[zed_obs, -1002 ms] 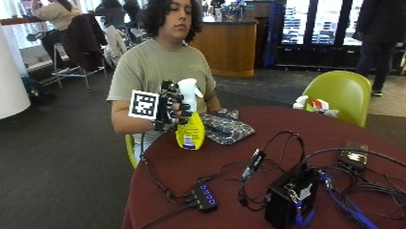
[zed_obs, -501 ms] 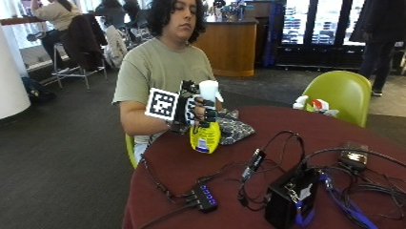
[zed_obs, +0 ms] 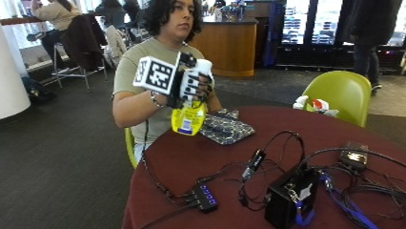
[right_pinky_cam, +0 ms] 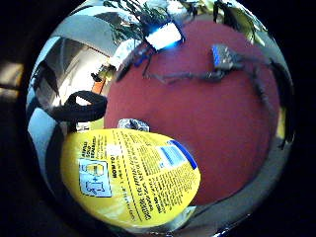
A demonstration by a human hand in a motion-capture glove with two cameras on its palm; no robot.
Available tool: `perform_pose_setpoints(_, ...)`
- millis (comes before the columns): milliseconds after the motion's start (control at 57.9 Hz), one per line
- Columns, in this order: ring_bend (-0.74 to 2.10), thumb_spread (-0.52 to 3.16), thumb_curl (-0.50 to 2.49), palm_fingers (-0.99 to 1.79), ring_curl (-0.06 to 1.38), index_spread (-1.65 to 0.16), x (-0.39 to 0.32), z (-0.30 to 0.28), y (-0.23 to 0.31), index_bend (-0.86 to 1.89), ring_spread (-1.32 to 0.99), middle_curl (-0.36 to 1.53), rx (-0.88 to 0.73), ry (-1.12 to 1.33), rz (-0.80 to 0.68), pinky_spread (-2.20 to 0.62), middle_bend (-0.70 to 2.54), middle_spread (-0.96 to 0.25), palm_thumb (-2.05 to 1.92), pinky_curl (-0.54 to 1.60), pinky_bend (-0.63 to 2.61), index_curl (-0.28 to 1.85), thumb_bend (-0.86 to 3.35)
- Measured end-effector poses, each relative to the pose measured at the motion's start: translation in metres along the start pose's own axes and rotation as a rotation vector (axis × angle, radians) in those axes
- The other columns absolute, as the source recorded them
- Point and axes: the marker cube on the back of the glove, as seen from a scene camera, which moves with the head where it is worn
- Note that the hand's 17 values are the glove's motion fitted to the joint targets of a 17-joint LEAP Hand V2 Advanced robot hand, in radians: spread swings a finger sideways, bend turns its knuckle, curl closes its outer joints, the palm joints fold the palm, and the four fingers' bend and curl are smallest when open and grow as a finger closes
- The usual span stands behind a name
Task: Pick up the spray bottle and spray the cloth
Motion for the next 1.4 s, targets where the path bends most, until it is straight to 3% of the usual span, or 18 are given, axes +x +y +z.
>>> perform_pose_setpoints(173, 0.57, 0.24, 0.66, 1.4, 0.44, -0.27, -0.073, -0.045, 0.009, 0.39, -0.18, 0.52, -0.016, 0.23, -0.058, -0.27, 0.57, -0.2, 0.97, 0.38, 0.37, 0.48, -0.03)
perform_pose_setpoints(363, 0.6, 0.17, 0.7, 1.39, 0.46, -0.27, -0.11, -0.021, 0.015, 0.39, -0.19, 0.53, -0.355, 0.7, -0.015, -0.29, 0.58, -0.21, 0.97, 0.39, 0.4, 0.51, -0.03)
perform_pose_setpoints(587, 0.61, 0.14, 0.73, 1.38, 0.46, -0.26, -0.07, 0.065, 0.03, 0.4, -0.19, 0.53, -0.7, 1.152, 0.069, -0.29, 0.59, -0.21, 0.96, 0.39, 0.42, 0.53, -0.03)
perform_pose_setpoints(881, 0.6, 0.13, 0.76, 1.37, 0.46, -0.27, -0.008, 0.137, 0.042, 0.4, -0.19, 0.53, -0.912, 1.315, 0.12, -0.29, 0.6, -0.21, 0.96, 0.39, 0.42, 0.55, -0.03)
perform_pose_setpoints(984, 0.59, 0.13, 0.77, 1.36, 0.46, -0.27, -0.024, 0.134, 0.029, 0.39, -0.19, 0.53, -0.974, 1.295, -0.081, -0.28, 0.6, -0.21, 0.96, 0.39, 0.42, 0.55, -0.03)
perform_pose_setpoints(1054, 0.58, 0.13, 0.77, 1.36, 0.46, -0.27, -0.05, 0.143, 0.018, 0.39, -0.18, 0.53, -0.837, 1.157, 0.02, -0.28, 0.59, -0.2, 0.96, 0.39, 0.42, 0.55, -0.03)
perform_pose_setpoints(1105, 0.58, 0.13, 0.77, 1.36, 0.46, -0.27, -0.07, 0.144, 0.007, 0.39, -0.18, 0.53, -0.769, 1.042, 0.003, -0.27, 0.6, -0.2, 0.95, 0.39, 0.42, 0.56, -0.03)
perform_pose_setpoints(1278, 0.57, 0.14, 0.78, 1.36, 0.46, -0.27, -0.127, 0.168, -0.024, 0.38, -0.18, 0.52, -0.522, 0.39, -0.14, -0.27, 0.59, -0.2, 0.95, 0.39, 0.42, 0.56, -0.03)
perform_pose_setpoints(1399, 0.57, 0.14, 0.78, 1.36, 0.46, -0.27, -0.153, 0.226, -0.017, 0.38, -0.17, 0.52, -0.454, -0.047, -0.167, -0.27, 0.59, -0.2, 0.95, 0.39, 0.41, 0.56, -0.03)
